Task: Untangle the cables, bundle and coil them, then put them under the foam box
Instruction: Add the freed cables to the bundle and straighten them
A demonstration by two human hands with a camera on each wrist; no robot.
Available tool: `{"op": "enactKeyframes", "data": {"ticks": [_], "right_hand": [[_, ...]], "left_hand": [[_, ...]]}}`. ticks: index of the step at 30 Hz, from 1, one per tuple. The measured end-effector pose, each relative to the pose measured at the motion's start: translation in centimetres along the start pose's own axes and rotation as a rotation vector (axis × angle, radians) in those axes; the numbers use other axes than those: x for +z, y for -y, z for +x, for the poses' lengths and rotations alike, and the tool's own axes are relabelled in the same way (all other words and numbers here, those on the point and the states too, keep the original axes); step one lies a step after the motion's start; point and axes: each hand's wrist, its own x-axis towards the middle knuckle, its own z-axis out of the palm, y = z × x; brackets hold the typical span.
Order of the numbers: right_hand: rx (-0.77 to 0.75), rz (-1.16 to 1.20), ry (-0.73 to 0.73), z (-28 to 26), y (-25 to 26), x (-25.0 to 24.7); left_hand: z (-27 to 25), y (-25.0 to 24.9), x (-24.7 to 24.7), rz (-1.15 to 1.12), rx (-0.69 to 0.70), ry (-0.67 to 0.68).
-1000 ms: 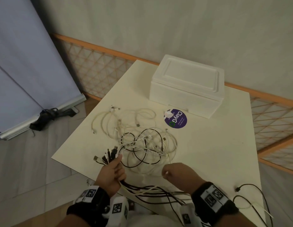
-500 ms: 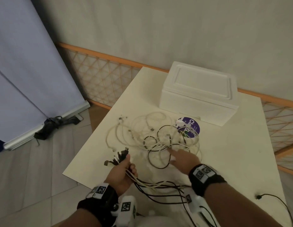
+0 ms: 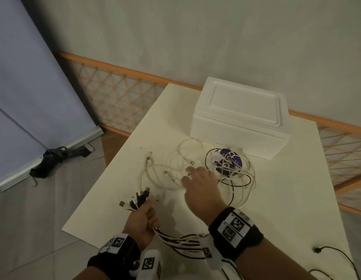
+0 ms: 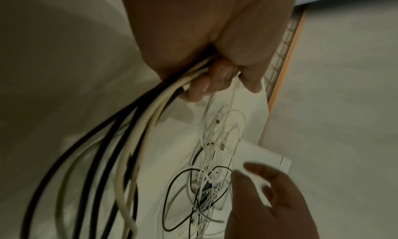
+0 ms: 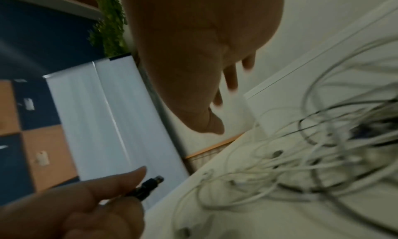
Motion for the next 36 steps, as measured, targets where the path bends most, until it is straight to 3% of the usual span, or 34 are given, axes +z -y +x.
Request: {"op": "enactKeyframes", "data": {"ticks": [3,5,8,13,16,21,23,26,30,36], "right_hand": [[-0.327,0.102,0.191,1.7,2.7,1.4],[-0.438,0.066,0.313,2.6,4.4,3.4],[-0.507,-0.083,0.334,3.2,6.0,5.4],[-0.352,-0.008,0.292,3.5,4.0,5.0],[-0.222,0.199,0.192,2.8,1.9,3.3],[-0.187,0.527,-0.065,0.3,1.1,-1.1],[-0.248,0.54,-0.007,-1.5,0.6,-2.1],[-0.229,0.449,0.142,-4.8,-1.5,-1.4],[0.1,0.425,0.145,-9.9,-6.6,0.2],[0.453,0.368,0.187,-15.9,-13.0,1.5]], "left_hand": [[-0.7,-0.5,-0.9,-0.081,0.04,-0.038],[-0.8,-0.9,-1.6,-0.126,0.05,-0.071],[-0.9,-1.3,-2.2,-0.142,0.064,-0.083],[-0.4,-1.8,-2.1,-0.034,0.133,-0.048],[-0.8,-2.3,-0.7,0.089,0.166,-0.005],[-0.5,-2.4,1.5,0.137,-0.046,0.074],[-0.5,-2.5,2.5,0.057,-0.124,0.161],[-0.4,-4.0,3.9,-0.078,-0.116,0.25],[0.4,-5.0,4.9,-0.08,-0.129,0.321],[1.7,-3.1,6.4,0.027,-0.188,0.257]]}}
